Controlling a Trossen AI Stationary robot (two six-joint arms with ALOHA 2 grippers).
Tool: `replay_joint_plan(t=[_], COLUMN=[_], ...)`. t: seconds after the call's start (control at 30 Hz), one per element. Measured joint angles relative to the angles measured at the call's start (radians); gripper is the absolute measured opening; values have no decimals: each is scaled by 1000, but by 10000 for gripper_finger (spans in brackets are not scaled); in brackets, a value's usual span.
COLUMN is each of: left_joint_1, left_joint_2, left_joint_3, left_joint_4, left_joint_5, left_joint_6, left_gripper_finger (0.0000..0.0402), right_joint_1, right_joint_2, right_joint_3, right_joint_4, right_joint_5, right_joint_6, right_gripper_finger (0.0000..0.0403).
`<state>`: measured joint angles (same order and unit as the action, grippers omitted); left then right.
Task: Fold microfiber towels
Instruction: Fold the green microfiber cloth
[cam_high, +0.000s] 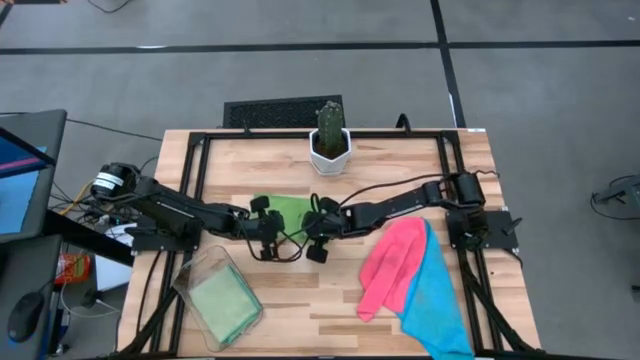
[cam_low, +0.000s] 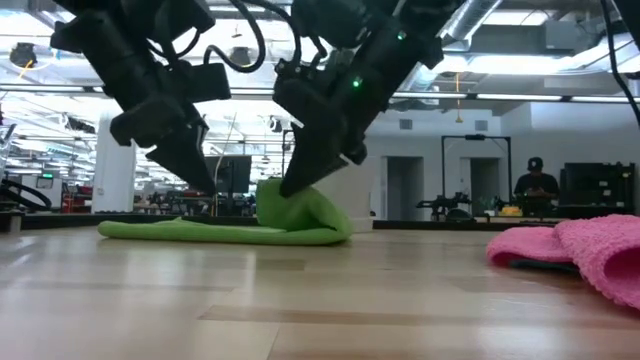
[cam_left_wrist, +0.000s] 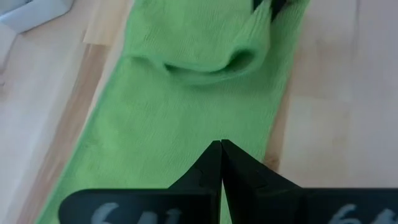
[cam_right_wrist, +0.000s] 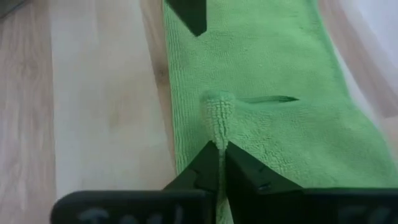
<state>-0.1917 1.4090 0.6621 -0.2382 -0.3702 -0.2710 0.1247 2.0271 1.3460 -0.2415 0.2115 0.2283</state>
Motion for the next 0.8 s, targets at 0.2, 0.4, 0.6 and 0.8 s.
replay_joint_plan(t=[0.2,0.4,0.6,0.8], left_joint_1=[1,2,2,2], left_joint_2=[0,0,0,0], left_joint_3=[0,0,0,0], left_joint_4=[23,24,55,118], left_joint_5=[1,7,8,20], left_joint_6=[-12,-20,-34,-68], left_gripper_finger=[0,0,0,0], right_joint_1=[0,-1,5,8], right_joint_2=[25,25,25,-15], right_joint_3=[0,-1,0,-1], right_joint_4=[19,41,51,34], right_joint_5=[-49,-138,-210,-213], right_joint_6=[-5,-58,-45,51], right_gripper_finger=[55,61,105,175])
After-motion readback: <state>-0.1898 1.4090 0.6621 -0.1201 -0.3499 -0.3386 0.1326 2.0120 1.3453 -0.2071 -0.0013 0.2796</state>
